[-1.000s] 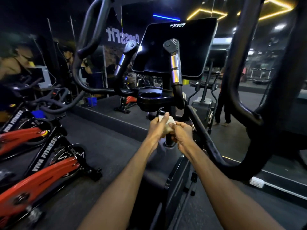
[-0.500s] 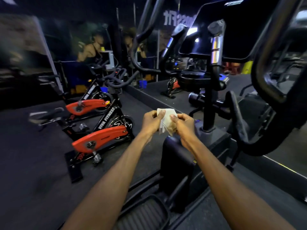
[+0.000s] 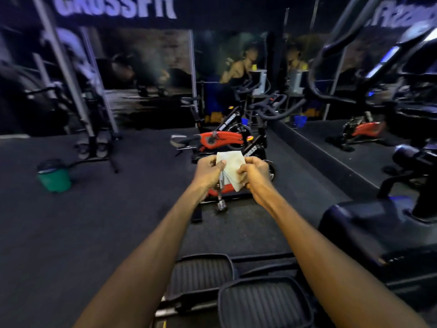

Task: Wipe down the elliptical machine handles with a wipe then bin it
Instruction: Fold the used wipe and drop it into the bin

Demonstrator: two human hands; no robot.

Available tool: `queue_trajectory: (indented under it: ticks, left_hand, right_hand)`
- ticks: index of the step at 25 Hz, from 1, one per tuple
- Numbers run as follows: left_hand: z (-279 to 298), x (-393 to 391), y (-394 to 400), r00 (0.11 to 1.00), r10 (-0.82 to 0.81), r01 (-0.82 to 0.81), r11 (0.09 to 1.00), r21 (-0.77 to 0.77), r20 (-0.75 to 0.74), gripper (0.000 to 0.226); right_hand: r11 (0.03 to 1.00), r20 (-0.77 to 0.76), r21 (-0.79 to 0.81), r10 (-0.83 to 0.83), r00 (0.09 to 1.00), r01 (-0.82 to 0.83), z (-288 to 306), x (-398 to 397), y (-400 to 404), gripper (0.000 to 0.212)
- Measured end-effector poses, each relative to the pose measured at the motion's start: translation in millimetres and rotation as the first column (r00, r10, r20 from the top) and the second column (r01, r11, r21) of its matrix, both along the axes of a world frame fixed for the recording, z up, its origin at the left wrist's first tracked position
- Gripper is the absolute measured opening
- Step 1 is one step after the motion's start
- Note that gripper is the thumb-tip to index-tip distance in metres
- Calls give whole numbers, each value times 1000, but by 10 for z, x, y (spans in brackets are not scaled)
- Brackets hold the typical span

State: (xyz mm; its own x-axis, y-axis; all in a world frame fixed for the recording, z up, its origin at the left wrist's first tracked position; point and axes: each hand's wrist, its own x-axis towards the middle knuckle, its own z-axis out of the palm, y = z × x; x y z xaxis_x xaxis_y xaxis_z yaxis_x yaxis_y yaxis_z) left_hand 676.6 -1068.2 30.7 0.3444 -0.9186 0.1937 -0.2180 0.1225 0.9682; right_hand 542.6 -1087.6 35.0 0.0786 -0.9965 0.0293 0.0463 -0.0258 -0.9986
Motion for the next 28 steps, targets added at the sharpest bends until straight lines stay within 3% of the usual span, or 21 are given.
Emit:
queue_trajectory:
  ticks: [6,10,16,20,28]
  left_hand:
    - [61,1620,885,983,180,-180,984,-5,40,4]
    - [105,2680,1589,925,379,-379,925,2,24,9]
    - [184,3830,2363,859,510,-511,859,20,43,12]
    - [253,4550,2602,815,580,-580,814,31,24,11]
    - [349,5828,2437,826,564,-563,825,56,1,10]
  right_hand:
    - [972,79,-27,236,969,-234,22,1641,502,32]
    - [930,162,-8,364,917,-367,4,2756,907,29]
    - [866,202,-1,490,848,-500,8,4132,1444,34]
    - [835,129,-87,550,825,-543,6,4949,1650,37]
    - [762,66,-135,645,762,-633,91,6365,1563,20]
